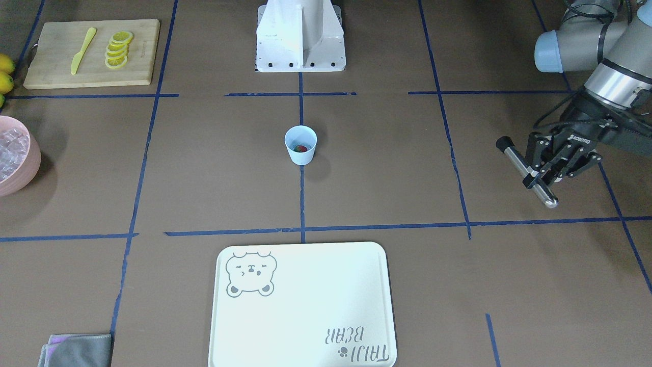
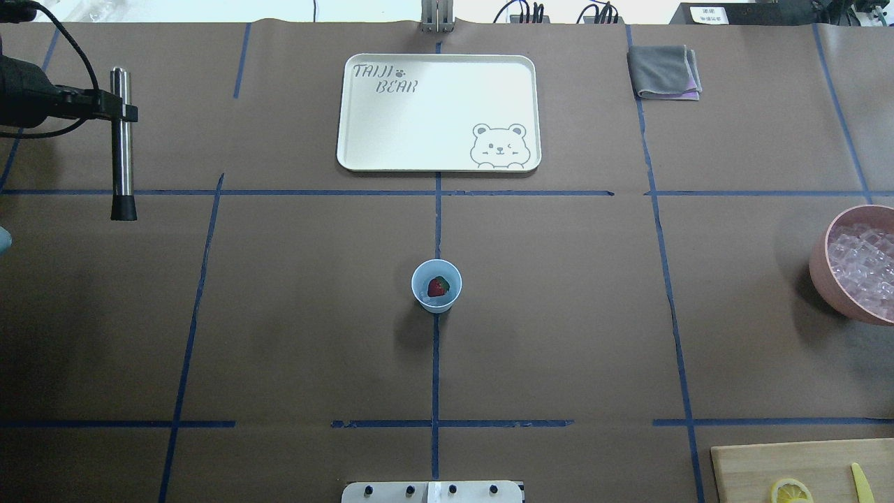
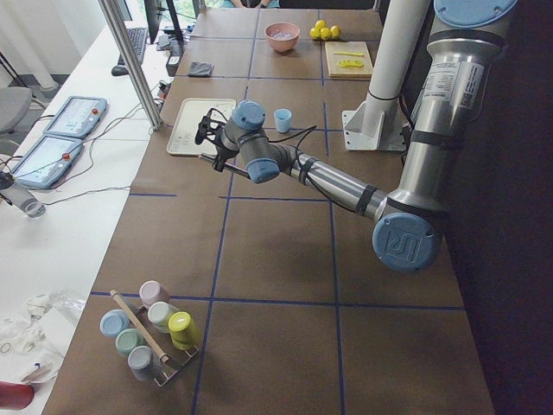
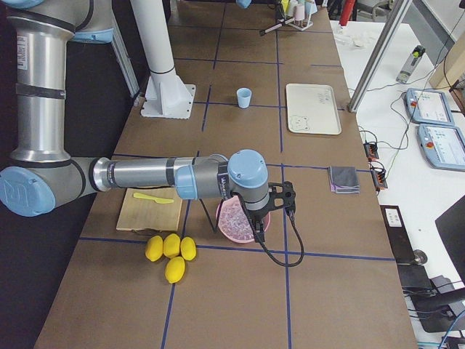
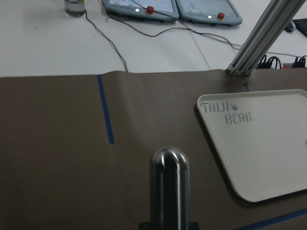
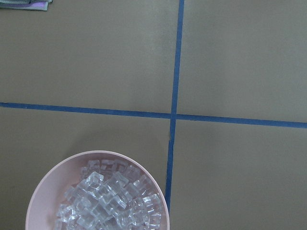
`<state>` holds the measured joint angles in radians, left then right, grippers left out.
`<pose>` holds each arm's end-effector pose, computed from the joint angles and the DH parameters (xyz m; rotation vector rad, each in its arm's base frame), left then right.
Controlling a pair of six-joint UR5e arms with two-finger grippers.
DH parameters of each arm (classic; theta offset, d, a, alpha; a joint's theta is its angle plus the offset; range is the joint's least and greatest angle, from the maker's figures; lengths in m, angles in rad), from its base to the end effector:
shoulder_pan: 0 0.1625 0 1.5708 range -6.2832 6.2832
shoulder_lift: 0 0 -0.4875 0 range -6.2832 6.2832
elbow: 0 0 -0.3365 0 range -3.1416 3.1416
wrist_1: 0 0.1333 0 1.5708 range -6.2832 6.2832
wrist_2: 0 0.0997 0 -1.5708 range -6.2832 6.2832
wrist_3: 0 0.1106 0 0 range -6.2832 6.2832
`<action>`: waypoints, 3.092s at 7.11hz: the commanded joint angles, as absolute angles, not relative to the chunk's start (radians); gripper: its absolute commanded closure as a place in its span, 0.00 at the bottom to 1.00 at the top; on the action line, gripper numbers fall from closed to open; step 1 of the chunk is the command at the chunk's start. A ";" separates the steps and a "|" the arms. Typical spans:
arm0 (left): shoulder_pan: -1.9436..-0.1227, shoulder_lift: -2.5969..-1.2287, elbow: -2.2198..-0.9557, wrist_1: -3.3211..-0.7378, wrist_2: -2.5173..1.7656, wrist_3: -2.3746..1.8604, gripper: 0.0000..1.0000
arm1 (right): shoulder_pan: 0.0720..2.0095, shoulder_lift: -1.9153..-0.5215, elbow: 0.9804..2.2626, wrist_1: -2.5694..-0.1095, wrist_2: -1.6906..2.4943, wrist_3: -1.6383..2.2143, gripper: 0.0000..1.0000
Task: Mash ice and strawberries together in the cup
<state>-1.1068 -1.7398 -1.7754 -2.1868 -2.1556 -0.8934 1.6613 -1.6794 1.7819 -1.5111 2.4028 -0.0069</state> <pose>0.1713 -0.5037 0.4875 0.4097 1.0163 -0.0964 0.0868 -0.3860 0.6701 0.1929 -0.8215 0.0111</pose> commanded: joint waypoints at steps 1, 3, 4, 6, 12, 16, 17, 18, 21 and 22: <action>-1.132 -1.714 -1.767 -1.919 -2.279 -0.882 1.00 | 1.661 -1.684 1.773 -1.509 2.404 -0.006 0.01; -1.132 -1.610 -1.746 -1.898 -2.281 -0.718 1.00 | 1.661 -1.686 1.776 -1.509 2.407 -0.005 0.01; -1.134 -1.594 -1.706 -1.898 -2.278 -0.609 1.00 | 1.661 -1.687 1.775 -1.509 2.404 -0.011 0.01; -1.140 -1.597 -1.582 -1.904 -2.266 -0.420 1.00 | 1.661 -1.687 1.776 -1.509 2.401 -0.009 0.01; -1.207 -1.601 -1.454 -1.902 -2.267 -0.383 1.00 | 1.660 -1.684 1.776 -1.511 2.401 -0.005 0.01; -1.206 -1.604 -1.439 -1.905 -2.267 -0.402 0.86 | 1.660 -1.683 1.776 -1.511 2.399 -0.005 0.01; -1.204 -1.605 -1.425 -1.913 -2.266 -0.400 0.27 | 1.660 -1.681 1.776 -1.511 2.399 -0.005 0.01; -1.206 -1.597 -1.424 -1.936 -2.240 -0.400 0.00 | 1.660 -1.681 1.776 -1.511 2.399 -0.006 0.01; -1.206 -1.594 -1.416 -1.971 -2.220 -0.402 0.00 | 1.660 -1.680 1.778 -1.511 2.396 -0.006 0.01; -1.209 -1.598 -1.422 -1.971 -2.221 -0.396 0.00 | 1.660 -1.678 1.778 -1.511 2.396 -0.005 0.01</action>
<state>-1.2068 -1.5948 -1.4164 -1.9691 -2.2212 -0.4006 1.6598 -1.6797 1.7782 -1.5110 2.3966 -0.0058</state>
